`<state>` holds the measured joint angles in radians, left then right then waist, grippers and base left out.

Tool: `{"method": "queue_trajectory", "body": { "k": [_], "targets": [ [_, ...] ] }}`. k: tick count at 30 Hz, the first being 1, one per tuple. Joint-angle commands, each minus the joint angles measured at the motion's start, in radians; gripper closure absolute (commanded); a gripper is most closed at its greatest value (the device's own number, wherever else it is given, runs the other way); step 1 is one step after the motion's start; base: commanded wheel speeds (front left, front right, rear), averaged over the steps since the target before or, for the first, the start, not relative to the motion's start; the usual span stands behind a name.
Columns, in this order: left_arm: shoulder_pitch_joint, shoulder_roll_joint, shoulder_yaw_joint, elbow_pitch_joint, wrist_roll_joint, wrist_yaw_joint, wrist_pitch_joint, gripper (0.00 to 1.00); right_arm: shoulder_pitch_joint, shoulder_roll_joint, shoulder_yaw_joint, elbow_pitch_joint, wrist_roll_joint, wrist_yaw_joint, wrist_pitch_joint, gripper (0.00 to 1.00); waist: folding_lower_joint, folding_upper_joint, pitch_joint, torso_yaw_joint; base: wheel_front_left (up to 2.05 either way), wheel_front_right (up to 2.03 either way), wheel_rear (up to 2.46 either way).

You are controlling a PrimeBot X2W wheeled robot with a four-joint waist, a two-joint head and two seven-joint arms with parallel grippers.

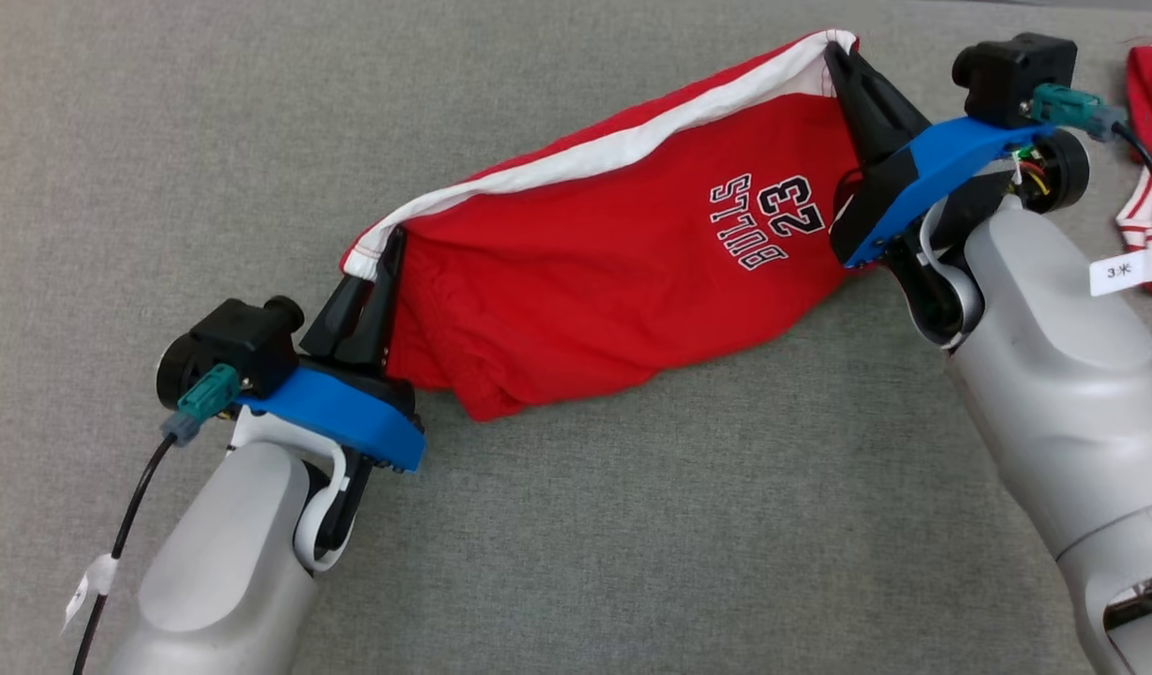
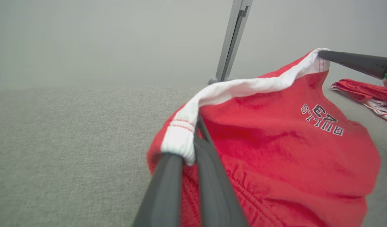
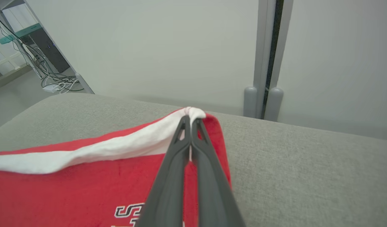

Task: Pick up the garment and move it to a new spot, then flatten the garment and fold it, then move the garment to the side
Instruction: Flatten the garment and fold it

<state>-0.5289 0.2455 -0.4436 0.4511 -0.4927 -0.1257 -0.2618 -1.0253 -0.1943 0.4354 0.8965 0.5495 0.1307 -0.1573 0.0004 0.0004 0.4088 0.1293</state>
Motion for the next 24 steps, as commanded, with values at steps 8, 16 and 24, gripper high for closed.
{"method": "queue_trajectory", "body": {
  "k": [8, 16, 24],
  "targets": [
    [-0.067, -0.015, -0.038, 0.045, -0.009, -0.006, -0.004, 0.27, -0.1, 0.045, 0.048, 0.172, -0.015, 0.0, -0.068, 0.0, -0.0004, -0.0004, 0.055, 0.032, 0.0, 0.0, 0.0],
    [0.031, -0.015, 0.031, -0.005, 0.037, 0.004, -0.004, 0.0, -0.046, 0.002, 0.099, 0.215, -0.001, 0.0, -0.103, 0.0, -0.0004, -0.0004, 0.01, 0.026, 0.0, 0.0, 0.0],
    [0.213, -0.025, 0.171, -0.174, 0.12, 0.042, -0.004, 0.0, 0.01, -0.059, 0.131, 0.257, 0.033, 0.0, -0.107, 0.0, -0.0004, -0.0004, -0.034, 0.046, 0.0, 0.0, 0.0]
  ]
}}
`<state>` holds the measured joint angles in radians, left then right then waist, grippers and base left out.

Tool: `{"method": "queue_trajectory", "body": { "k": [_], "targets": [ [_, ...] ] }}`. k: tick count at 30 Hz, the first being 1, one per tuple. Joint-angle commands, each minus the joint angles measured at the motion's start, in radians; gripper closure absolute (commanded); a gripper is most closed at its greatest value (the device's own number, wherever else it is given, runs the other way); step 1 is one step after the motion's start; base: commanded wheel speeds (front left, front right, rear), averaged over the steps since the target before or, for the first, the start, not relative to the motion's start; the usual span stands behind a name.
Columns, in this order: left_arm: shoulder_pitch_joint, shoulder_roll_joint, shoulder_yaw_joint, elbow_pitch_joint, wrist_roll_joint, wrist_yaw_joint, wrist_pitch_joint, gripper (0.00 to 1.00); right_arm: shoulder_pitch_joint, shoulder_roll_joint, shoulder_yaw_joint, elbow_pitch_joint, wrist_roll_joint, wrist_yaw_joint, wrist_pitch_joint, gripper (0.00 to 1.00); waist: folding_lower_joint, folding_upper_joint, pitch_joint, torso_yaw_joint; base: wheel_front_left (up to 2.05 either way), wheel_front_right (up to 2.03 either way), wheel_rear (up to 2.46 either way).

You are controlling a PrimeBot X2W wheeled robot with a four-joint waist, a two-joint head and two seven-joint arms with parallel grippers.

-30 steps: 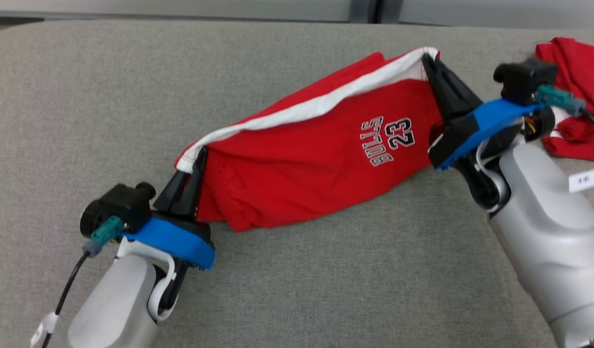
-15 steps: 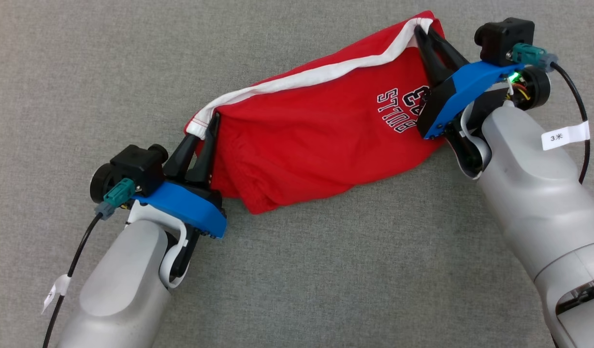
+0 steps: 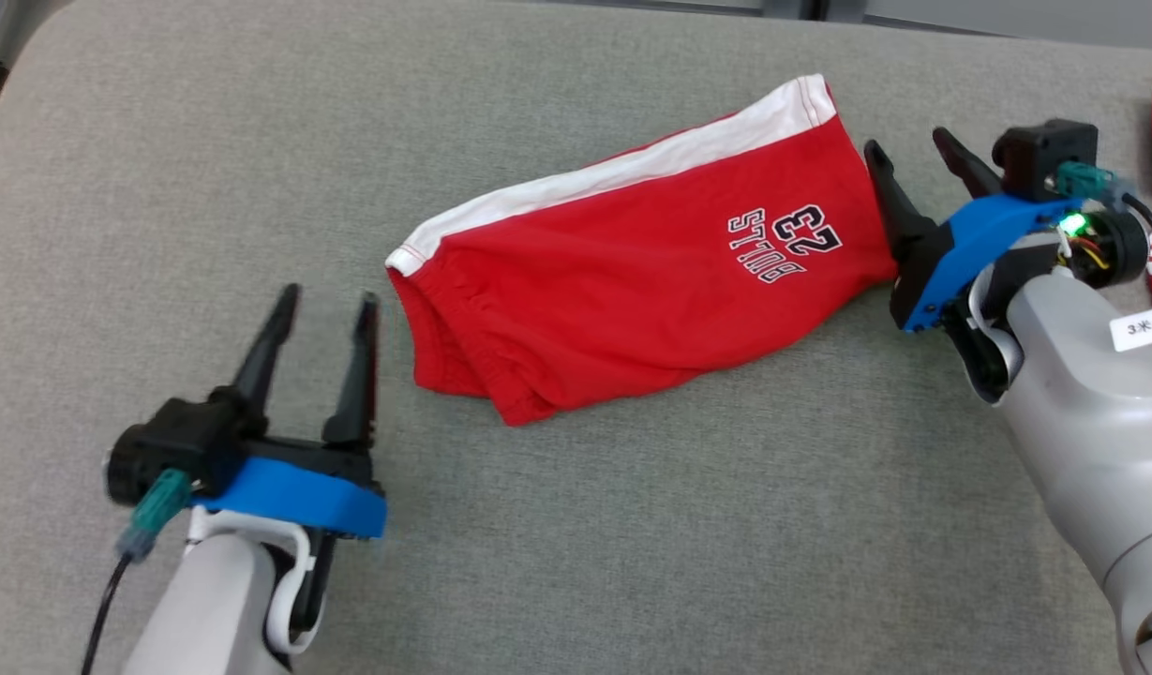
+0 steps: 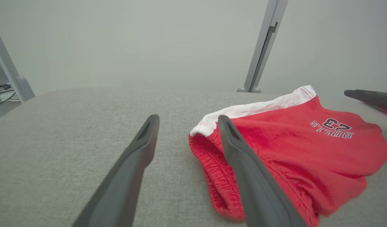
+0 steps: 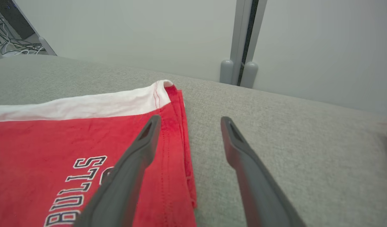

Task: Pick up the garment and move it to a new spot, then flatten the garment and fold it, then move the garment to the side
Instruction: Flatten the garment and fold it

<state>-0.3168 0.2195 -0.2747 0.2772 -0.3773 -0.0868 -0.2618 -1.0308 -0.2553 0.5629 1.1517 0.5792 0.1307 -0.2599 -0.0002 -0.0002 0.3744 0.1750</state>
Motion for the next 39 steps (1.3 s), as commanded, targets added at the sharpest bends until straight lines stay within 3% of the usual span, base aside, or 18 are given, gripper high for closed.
{"method": "queue_trajectory", "body": {
  "k": [1, 9, 16, 17, 18, 19, 29, 39],
  "targets": [
    [0.022, -0.007, 0.03, -0.035, 0.017, 0.012, -0.004, 0.0, 0.02, 0.0, 0.008, 0.011, 0.005, 0.0, -0.002, 0.0, 0.0002, 0.0002, -0.001, 0.006, 0.0, 0.0, 0.0],
    [0.166, -0.121, 0.253, -0.241, 0.139, 0.047, -0.004, 0.0, 0.032, -0.008, 0.041, 0.068, 0.028, 0.0, 0.036, 0.0, 0.0002, 0.0002, -0.007, 0.039, 0.0, 0.0, 0.0],
    [0.238, -0.166, 0.328, -0.265, 0.184, 0.045, -0.004, 0.0, 0.059, 0.007, 0.069, 0.097, 0.05, 0.0, 0.112, 0.0, 0.0002, 0.0002, -0.019, 0.046, 0.0, 0.0, 0.0],
    [0.247, -0.169, 0.328, -0.262, 0.187, 0.045, -0.004, 0.0, 0.064, 0.008, 0.073, 0.098, 0.055, 0.0, 0.124, 0.25, 0.0002, 0.0002, -0.021, 0.045, 0.0, 0.0, 0.0],
    [0.249, -0.17, 0.33, -0.258, 0.187, 0.044, -0.004, 0.0, 0.066, 0.005, 0.076, 0.094, 0.058, 0.0, 0.128, 0.79, 0.0002, 0.0002, -0.022, 0.044, 0.0, 0.0, 0.0],
    [0.248, -0.17, 0.326, -0.249, 0.183, 0.044, -0.004, 0.0, 0.068, 0.001, 0.078, 0.089, 0.064, 0.0, 0.129, 1.0, 0.0002, 0.0002, -0.024, 0.044, 0.0, 0.0, 0.0],
    [0.257, -0.169, 0.316, -0.217, 0.199, 0.06, -0.004, 0.0, 0.139, -0.006, 0.083, 0.01, 0.156, 0.0, 0.079, 1.0, 0.0002, 0.0002, -0.08, 0.011, 0.0, 0.0, 0.0],
    [0.326, -0.169, 0.364, -0.227, 0.229, 0.071, -0.004, 0.0, 0.367, -0.068, 0.05, -0.162, 0.317, 0.0, 0.006, 1.0, 0.0002, 0.0002, -0.178, -0.083, 0.0, 0.0, 0.0]
  ]
}}
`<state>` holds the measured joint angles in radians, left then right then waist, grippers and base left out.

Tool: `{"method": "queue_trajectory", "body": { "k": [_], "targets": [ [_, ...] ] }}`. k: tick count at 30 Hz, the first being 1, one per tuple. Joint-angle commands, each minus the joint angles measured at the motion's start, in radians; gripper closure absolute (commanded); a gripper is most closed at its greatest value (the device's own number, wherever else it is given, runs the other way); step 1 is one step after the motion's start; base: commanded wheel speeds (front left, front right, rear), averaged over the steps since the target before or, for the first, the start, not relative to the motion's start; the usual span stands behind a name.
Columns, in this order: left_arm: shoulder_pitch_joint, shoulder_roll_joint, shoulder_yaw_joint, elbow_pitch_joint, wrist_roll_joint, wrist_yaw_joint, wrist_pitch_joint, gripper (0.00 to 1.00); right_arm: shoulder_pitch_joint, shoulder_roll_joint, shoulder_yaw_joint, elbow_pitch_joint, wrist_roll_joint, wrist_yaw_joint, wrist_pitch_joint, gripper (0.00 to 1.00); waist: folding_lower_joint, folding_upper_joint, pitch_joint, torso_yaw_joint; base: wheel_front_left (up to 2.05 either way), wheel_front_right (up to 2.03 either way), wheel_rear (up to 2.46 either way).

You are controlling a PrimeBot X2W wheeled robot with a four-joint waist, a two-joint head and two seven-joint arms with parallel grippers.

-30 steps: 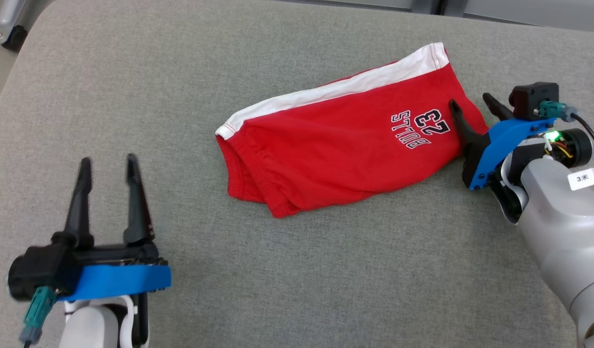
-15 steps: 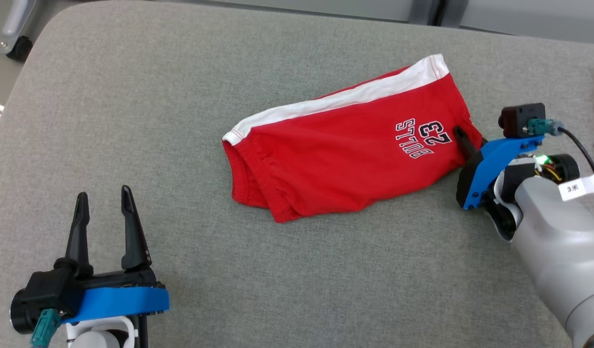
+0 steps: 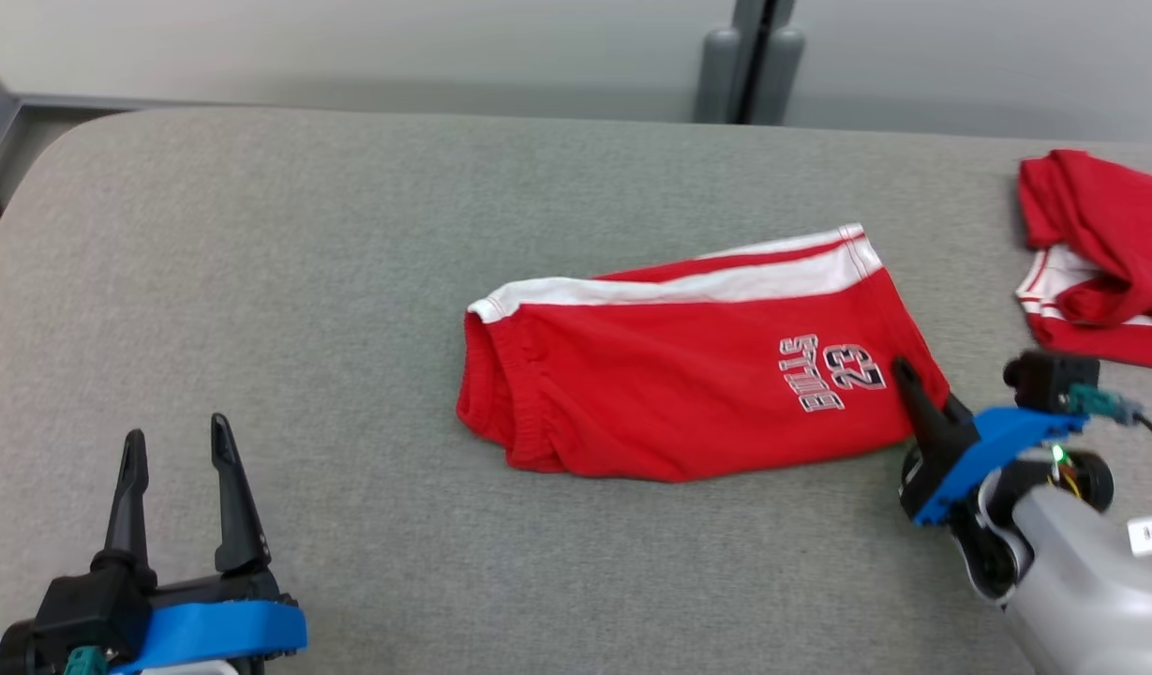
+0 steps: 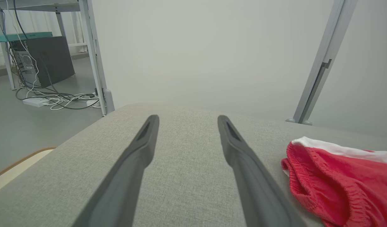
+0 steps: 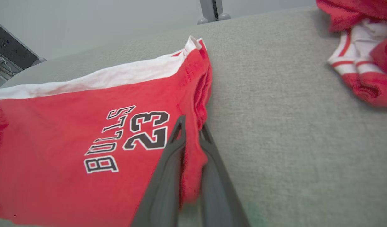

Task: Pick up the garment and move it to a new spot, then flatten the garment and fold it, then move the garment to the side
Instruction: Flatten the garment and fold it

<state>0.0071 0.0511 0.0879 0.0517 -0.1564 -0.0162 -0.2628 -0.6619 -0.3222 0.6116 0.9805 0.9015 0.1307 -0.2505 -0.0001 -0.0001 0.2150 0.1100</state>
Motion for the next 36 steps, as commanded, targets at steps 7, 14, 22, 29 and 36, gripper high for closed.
{"method": "queue_trajectory", "body": {
  "k": [7, 14, 22, 29, 36],
  "targets": [
    [0.032, -0.001, 0.024, -0.009, 0.014, -0.007, -0.003, 0.0, 0.125, -0.046, -0.049, -0.062, 0.045, 0.0, -0.014, 1.0, 0.0001, 0.0001, -0.033, -0.069, 0.0, 0.0, 0.0],
    [0.022, -0.001, 0.036, -0.002, 0.019, -0.008, -0.003, 0.0, 0.112, -0.029, -0.089, -0.115, 0.017, 0.0, -0.015, 1.0, 0.0001, 0.0001, -0.031, -0.081, 0.0, 0.0, 0.0],
    [0.035, -0.001, 0.034, 0.005, 0.011, -0.006, -0.003, 0.0, 0.098, 0.027, -0.109, -0.278, -0.061, 0.0, -0.016, 1.0, 0.0001, 0.0001, -0.057, -0.06, 0.0, 0.0, 0.0],
    [0.031, -0.001, 0.026, 0.008, 0.001, -0.005, -0.003, 0.0, 0.07, 0.117, -0.059, -0.376, -0.13, 0.0, 0.001, 1.0, 0.0001, 0.0001, -0.049, -0.033, 0.0, 0.0, 0.0],
    [0.01, -0.001, 0.006, 0.008, -0.006, -0.001, -0.003, 0.0, 0.078, 0.205, 0.001, -0.381, -0.167, 0.0, 0.041, 1.0, 0.0001, 0.0001, -0.029, 0.004, 0.0, 0.0, 0.0]
  ]
}}
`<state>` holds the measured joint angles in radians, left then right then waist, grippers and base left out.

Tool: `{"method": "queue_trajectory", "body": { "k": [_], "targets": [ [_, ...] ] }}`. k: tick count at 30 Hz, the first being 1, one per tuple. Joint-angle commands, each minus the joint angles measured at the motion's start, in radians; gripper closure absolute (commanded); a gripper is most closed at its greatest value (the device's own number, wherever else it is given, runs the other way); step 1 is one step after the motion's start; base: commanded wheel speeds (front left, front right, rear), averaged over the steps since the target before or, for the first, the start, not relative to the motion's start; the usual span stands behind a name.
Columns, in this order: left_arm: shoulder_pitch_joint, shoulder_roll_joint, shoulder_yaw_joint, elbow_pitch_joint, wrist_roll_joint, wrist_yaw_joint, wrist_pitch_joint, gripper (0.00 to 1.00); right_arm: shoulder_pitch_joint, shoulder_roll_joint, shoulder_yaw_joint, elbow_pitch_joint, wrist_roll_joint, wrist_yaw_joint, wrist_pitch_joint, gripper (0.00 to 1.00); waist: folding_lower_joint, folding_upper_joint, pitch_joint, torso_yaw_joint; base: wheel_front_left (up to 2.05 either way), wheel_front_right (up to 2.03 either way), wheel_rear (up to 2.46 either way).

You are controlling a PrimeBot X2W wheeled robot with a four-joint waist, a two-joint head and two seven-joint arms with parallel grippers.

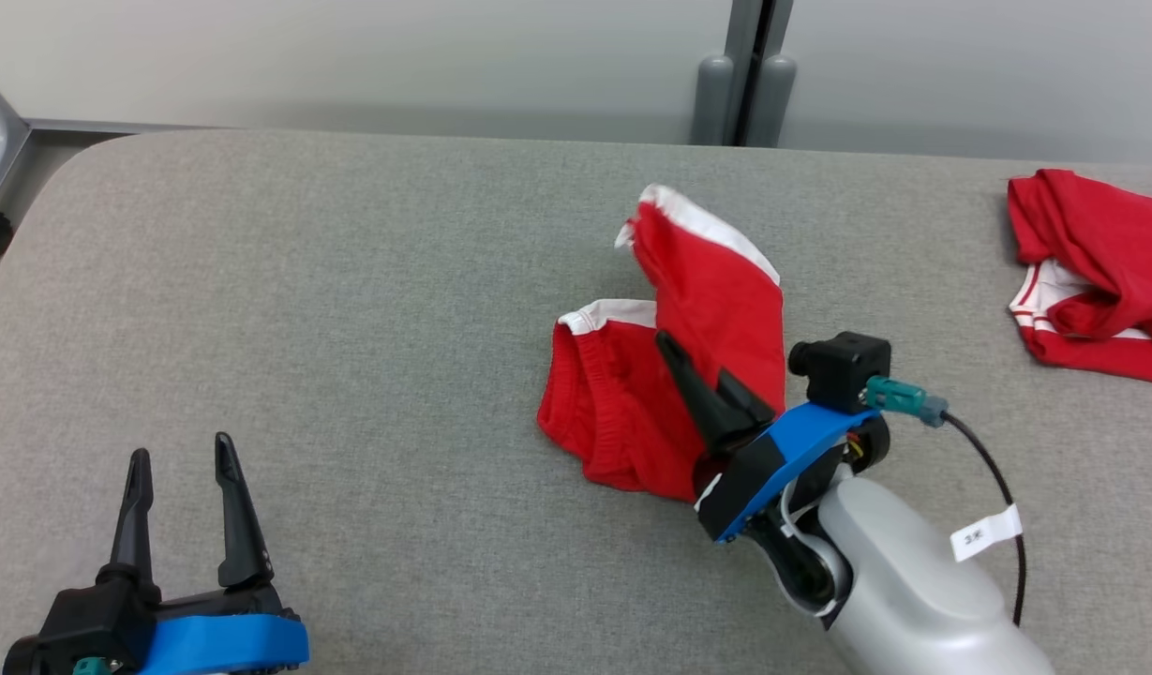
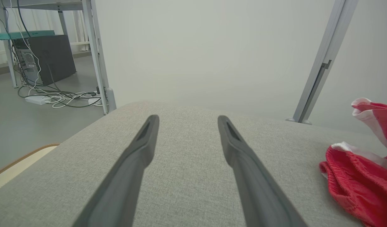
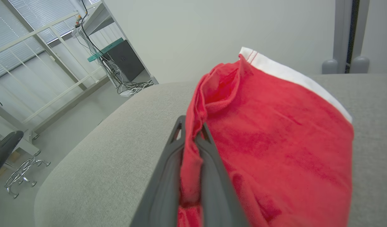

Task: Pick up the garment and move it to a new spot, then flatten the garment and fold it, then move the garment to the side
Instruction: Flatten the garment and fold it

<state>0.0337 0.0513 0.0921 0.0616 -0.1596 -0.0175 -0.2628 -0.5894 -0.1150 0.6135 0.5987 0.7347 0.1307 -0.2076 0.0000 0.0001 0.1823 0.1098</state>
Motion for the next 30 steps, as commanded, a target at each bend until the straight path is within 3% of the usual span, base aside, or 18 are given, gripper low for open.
{"method": "queue_trajectory", "body": {
  "k": [1, 10, 11, 12, 13, 19, 26, 27, 28, 30],
  "targets": [
    [-0.018, -0.001, 0.001, -0.003, -0.004, 0.004, -0.003, 0.0, 0.015, 0.009, 0.002, 0.009, 0.007, 0.0, 0.001, 1.0, 0.0, -0.0001, 0.006, 0.008, 0.0, 0.0, 0.0],
    [-0.048, -0.001, -0.019, 0.014, -0.01, -0.007, -0.003, 0.0, 0.049, 0.063, 0.104, 0.086, 0.031, 0.0, -0.011, 1.0, 0.0, -0.0001, 0.038, 0.028, 0.0, 0.0, 0.0],
    [-0.05, -0.002, -0.018, 0.016, -0.01, -0.007, -0.003, 0.0, 0.049, 0.064, 0.122, 0.088, 0.026, 0.0, -0.015, 0.89, 0.0, -0.0001, 0.039, 0.028, 0.0, 0.0, 0.0],
    [-0.053, -0.002, -0.017, 0.017, -0.01, -0.007, -0.003, 0.0, 0.052, 0.064, 0.135, 0.09, 0.028, 0.0, -0.021, 0.67, 0.0, -0.0001, 0.04, 0.027, 0.0, 0.0, 0.0],
    [-0.055, -0.001, -0.015, 0.018, -0.01, -0.007, -0.003, 0.0, 0.055, 0.063, 0.147, 0.088, 0.032, 0.0, -0.027, 0.0, 0.0, -0.0001, 0.039, 0.026, 0.0, 0.0, 0.0],
    [-0.052, -0.001, -0.011, 0.023, -0.004, -0.008, -0.003, 0.0, 0.031, 0.047, 0.143, 0.043, 0.009, 0.0, -0.055, 0.0, 0.0, -0.0001, 0.027, 0.016, 0.0, 0.0, 0.0],
    [-0.038, -0.001, -0.014, 0.022, -0.003, -0.014, -0.003, 0.0, 0.03, -0.015, -0.07, 0.0, -0.075, 0.0, -0.058, 0.03, 0.0, -0.0001, 0.015, 0.017, 0.0, 0.0, 0.0],
    [-0.037, -0.001, -0.015, 0.022, -0.003, -0.014, -0.003, 0.0, 0.033, -0.017, -0.095, 0.012, -0.092, 0.0, -0.058, 0.76, 0.0, -0.0001, 0.015, 0.018, 0.0, 0.0, 0.0],
    [-0.037, -0.001, -0.017, 0.022, -0.002, -0.015, -0.003, 0.0, 0.037, -0.014, -0.113, 0.027, -0.105, 0.0, -0.058, 1.0, 0.0, -0.0001, 0.014, 0.02, 0.0, 0.0, 0.0],
    [-0.037, -0.001, -0.021, 0.024, -0.002, -0.016, -0.003, 0.0, 0.034, -0.007, -0.135, 0.057, -0.138, 0.0, -0.058, 1.0, 0.0, -0.0001, 0.015, 0.025, 0.0, 0.0, 0.0]
  ]
}}
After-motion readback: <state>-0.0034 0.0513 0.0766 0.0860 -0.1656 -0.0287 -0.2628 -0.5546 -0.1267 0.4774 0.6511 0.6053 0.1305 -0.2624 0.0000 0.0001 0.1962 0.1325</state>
